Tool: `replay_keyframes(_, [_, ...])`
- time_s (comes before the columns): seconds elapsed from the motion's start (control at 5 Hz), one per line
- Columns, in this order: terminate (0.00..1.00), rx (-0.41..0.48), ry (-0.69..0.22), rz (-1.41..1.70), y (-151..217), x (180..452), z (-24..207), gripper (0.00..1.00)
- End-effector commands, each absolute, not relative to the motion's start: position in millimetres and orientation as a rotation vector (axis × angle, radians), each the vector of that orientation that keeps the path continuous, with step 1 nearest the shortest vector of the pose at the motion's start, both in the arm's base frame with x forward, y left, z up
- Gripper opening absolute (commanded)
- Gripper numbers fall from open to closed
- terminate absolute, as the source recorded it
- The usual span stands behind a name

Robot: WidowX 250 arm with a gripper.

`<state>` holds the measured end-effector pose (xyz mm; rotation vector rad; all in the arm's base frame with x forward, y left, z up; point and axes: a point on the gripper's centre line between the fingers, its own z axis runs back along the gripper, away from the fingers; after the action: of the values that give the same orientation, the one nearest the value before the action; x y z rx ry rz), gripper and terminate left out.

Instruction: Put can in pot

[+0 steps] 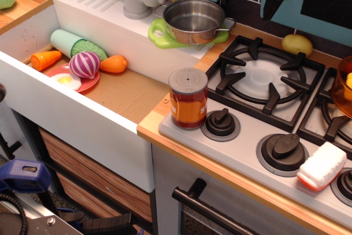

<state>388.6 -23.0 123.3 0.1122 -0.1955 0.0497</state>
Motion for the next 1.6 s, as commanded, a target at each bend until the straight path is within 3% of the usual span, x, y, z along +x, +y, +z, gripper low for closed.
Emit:
replay_keyframes(0.0, [0.0, 0.112, -0.196, 0.05, -23.0, 388.6, 123.3, 1.0])
replay_keyframes(0.4, [0.0, 0.211, -0.245, -0.053, -9.7, 351.5, 144.1, 1.0])
replay_keyframes(1.0, [0.0, 0.103, -0.237, -0.125, 0.8, 312.9, 117.8, 1.0])
replay_keyframes(1.4, [0.0, 0.055, -0.208, -0.121, -0.1, 293.4, 121.7, 1.0])
